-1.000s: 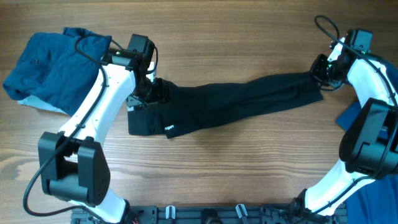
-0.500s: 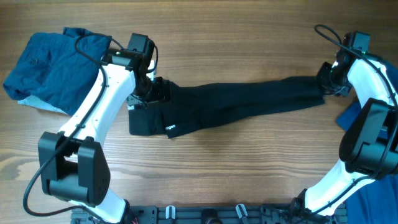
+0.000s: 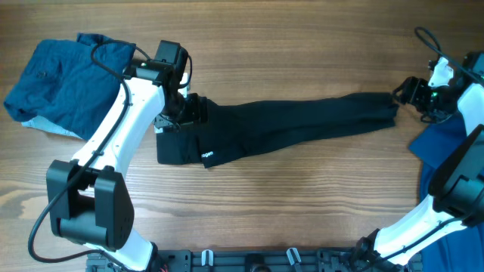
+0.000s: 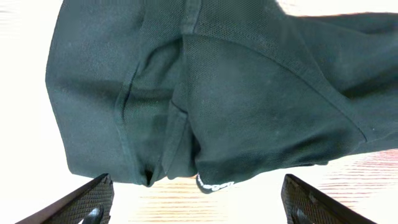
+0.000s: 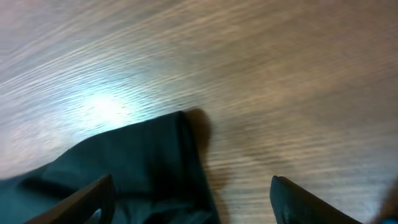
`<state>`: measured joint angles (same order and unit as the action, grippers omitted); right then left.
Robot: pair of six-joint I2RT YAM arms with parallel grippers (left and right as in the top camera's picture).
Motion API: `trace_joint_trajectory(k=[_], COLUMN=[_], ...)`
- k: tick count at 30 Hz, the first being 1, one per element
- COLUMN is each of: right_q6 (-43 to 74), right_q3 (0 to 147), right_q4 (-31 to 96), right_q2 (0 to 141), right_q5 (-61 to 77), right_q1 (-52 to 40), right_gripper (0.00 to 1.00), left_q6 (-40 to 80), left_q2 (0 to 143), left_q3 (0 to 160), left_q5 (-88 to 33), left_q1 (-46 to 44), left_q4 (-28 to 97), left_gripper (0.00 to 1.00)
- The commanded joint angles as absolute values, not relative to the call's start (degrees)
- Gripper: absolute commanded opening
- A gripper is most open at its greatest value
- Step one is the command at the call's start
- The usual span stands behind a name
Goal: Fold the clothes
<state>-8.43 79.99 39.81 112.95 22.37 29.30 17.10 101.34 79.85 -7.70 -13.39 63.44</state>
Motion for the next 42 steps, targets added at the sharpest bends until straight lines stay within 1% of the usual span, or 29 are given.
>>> trace_joint_trajectory(k=[1, 6, 12, 13, 15, 16, 17, 18, 21, 22, 23, 24, 29, 33, 35, 37, 40, 42], right_q6=[-13.69, -15.0, -14.98, -14.9, -14.83, -14.81, -14.79, -14.76, -13.32, -13.15, -12.16, -10.94, -3.57, -2.35, 0.45, 0.14, 0.23, 1.56], right_q3=[80.14, 80.14, 80.14, 80.14, 80.14, 80.14, 80.14, 80.14, 80.2, 80.31, 80.42, 80.47, 80.68, 80.68, 80.68, 80.66, 80.66, 80.62], right_q4=[40.07, 41.3, 43.83, 44.23, 45.12, 45.36, 45.58, 45.87, 45.91, 45.89, 45.87, 45.67, 43.9, 43.46, 43.31, 43.75, 44.88, 46.59], right_q2=[116.77, 121.16, 122.58, 122.58, 122.58, 122.58, 122.58, 122.58, 122.15, 121.78, 121.19, 120.22, 113.23, 106.32, 102.45, 99.33, 96.38, 95.64], right_q5=[29.21, 29.15, 24.4, 24.45, 24.71, 25.02, 25.8, 27.03, 27.68, 27.7, 27.7, 27.68, 26.89, 25.32, 27.4, 30.94, 30.61, 27.97], right_q1=[28.08, 27.51, 27.51, 27.51, 27.51, 27.51, 27.51, 27.51, 27.59, 27.75, 27.88, 28.14, 29.78, 29.91, 29.67, 28.88, 26.48, 23.77], right_gripper=[0.84, 0.87, 0.86, 0.8, 0.63, 0.51, 0.43, 0.31, 0.16, 0.08, 0.06, 0.05, 0.04, 0.04, 0.04, 0.04, 0.04, 0.04], left_q6=[17.17, 17.17, 16.93, 16.93, 16.95, 16.95, 16.97, 16.97, 16.95, 16.95, 16.93, 16.95, 16.93, 16.95, 16.99, 17.04, 17.23, 17.23], left_q2=[100.79, 98.56, 91.53, 90.08, 87.18, 85.78, 84.47, 82.85, 79.26, 78.3, 77.62, 77.01, 76.16, 76.16, 76.16, 76.07, 75.83, 75.72], left_q3=[79.83, 80.86, 81.01, 81.01, 81.01, 81.01, 81.01, 81.01, 81.01, 81.01, 81.01, 81.01, 81.01, 81.01, 81.01, 81.01, 81.06, 81.12], left_q5=[-11.84, -12.64, -12.58, -12.34, -11.7, -11.44, -10.81, -9.8, -7.81, -7.33, -7.09, -6.74, -6.09, -4.62, -4.67, -4.67, -5.69, -6.52], left_q1=[-13.26, -13.21, -13.21, -13.21, -13.21, -13.21, -13.21, -13.21, -13.21, -13.21, -13.21, -13.21, -13.21, -13.21, -13.21, -13.21, -13.21, -13.21], left_q4=[61.89, 62.67, 62.65, 62.48, 61.98, 61.76, 61.56, 61.34, 61.01, 61.04, 61.08, 61.12, 62.81, 64.69, 65.17, 65.34, 65.14, 65.19], left_gripper=[0.88, 0.88, 0.89, 0.89, 0.91, 0.92, 0.93, 0.94, 0.96, 0.97, 0.98, 0.99, 1.0, 1.0, 0.99, 0.99, 0.99, 0.99])
